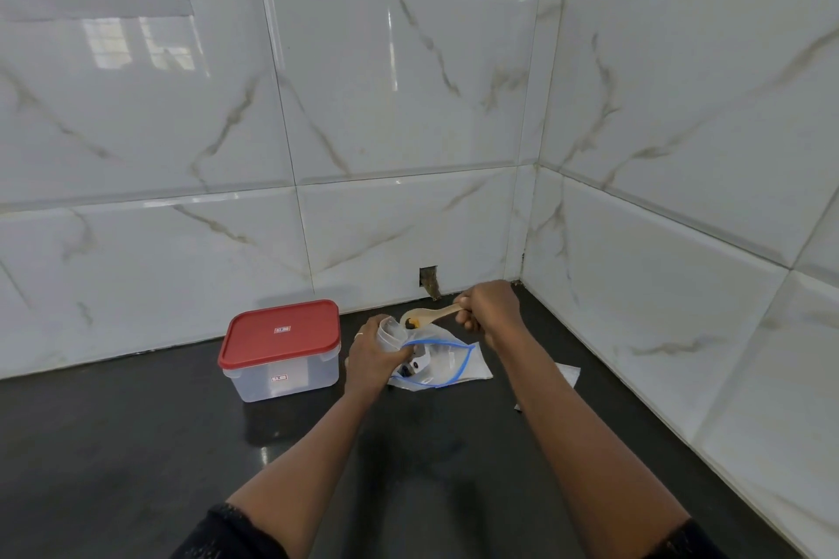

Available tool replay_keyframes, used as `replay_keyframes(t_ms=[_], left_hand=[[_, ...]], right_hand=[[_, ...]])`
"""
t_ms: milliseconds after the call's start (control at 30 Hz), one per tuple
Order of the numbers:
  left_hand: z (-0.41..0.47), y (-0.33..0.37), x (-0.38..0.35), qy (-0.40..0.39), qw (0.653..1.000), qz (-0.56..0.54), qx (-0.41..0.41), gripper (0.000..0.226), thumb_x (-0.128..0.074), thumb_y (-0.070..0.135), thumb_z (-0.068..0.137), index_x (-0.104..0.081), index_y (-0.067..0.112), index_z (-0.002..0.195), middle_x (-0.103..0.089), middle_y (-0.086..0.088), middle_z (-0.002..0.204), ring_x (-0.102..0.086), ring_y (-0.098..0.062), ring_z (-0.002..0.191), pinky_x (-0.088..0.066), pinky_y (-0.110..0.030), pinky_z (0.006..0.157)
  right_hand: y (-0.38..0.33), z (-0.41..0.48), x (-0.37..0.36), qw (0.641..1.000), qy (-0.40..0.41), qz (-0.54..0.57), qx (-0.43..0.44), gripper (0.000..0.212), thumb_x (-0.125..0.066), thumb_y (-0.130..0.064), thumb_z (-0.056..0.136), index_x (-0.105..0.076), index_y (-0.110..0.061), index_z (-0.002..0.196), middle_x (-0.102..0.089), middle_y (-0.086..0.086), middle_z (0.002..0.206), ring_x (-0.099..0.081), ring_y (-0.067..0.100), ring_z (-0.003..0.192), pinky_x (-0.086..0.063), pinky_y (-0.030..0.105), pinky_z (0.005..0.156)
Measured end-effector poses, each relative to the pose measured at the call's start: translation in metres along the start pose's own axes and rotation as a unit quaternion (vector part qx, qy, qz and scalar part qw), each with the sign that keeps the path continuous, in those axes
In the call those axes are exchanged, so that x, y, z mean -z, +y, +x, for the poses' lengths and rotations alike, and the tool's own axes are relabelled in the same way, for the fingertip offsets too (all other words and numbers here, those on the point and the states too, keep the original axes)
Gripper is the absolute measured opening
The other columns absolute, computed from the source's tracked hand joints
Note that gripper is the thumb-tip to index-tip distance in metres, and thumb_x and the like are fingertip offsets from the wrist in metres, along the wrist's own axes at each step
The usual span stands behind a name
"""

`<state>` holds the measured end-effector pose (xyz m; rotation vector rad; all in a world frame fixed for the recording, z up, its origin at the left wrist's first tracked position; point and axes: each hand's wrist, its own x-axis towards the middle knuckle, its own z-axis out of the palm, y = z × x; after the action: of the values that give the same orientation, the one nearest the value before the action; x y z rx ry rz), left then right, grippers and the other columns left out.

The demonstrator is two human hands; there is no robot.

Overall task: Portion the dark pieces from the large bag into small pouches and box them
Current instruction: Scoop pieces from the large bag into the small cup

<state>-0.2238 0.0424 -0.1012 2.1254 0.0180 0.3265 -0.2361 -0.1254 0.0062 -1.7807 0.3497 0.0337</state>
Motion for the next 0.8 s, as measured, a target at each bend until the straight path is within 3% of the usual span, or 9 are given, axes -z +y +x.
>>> replay_keyframes(t_ms=[200,467,600,733,800], left_hand=[[-0.006,-0.004,-0.004,-0.013,1.000,-0.010,0.026,0.073,-0.079,0.034,0.072,-0.042,0.014,0.131,-0.055,-0.007,0.127,-0.054,-0.021,0.113,-0.047,-0.034,0.097],[-0.009,-0.012,-0.009,-0.015,0.999,-0.023,0.046,0.071,-0.077,0.035,0.073,-0.041,0.017,0.131,-0.055,-0.006,0.129,-0.054,-0.021,0.114,-0.044,-0.032,0.098],[-0.008,-0.010,-0.011,-0.008,0.999,-0.020,0.050,0.071,-0.077,0.036,0.073,-0.040,0.017,0.132,-0.054,-0.007,0.129,-0.053,-0.022,0.114,-0.045,-0.033,0.096],[-0.006,-0.009,-0.012,-0.008,0.998,-0.012,0.053,0.071,-0.078,0.034,0.072,-0.041,0.017,0.131,-0.054,-0.006,0.129,-0.053,-0.022,0.114,-0.046,-0.035,0.096],[-0.004,-0.008,-0.010,-0.009,0.999,-0.017,0.050,0.069,-0.078,0.031,0.073,-0.042,0.016,0.129,-0.054,-0.007,0.128,-0.053,-0.022,0.113,-0.047,-0.036,0.096]], right_hand=[[0.014,-0.008,-0.022,0.986,0.007,-0.119,0.114,0.022,-0.048,-0.002,0.093,-0.069,0.000,0.100,-0.062,0.010,0.065,-0.052,0.007,0.043,-0.039,0.006,0.037],[0.020,-0.017,-0.025,0.949,-0.010,-0.211,0.232,0.024,-0.051,-0.004,0.094,-0.070,-0.003,0.109,-0.071,0.013,0.102,-0.054,0.002,0.056,-0.045,0.007,0.057],[0.019,-0.019,-0.020,0.937,-0.002,-0.229,0.262,0.025,-0.050,-0.002,0.094,-0.069,-0.002,0.110,-0.070,0.016,0.102,-0.058,0.011,0.070,-0.044,0.006,0.059],[0.014,-0.017,-0.013,0.942,0.034,-0.216,0.255,0.024,-0.051,-0.004,0.094,-0.071,-0.002,0.106,-0.071,0.014,0.095,-0.053,0.003,0.054,-0.043,0.004,0.049],[0.010,-0.014,-0.007,0.948,0.072,-0.208,0.231,0.024,-0.051,-0.004,0.092,-0.073,-0.002,0.101,-0.072,0.014,0.091,-0.057,0.010,0.057,-0.054,0.018,0.062]])
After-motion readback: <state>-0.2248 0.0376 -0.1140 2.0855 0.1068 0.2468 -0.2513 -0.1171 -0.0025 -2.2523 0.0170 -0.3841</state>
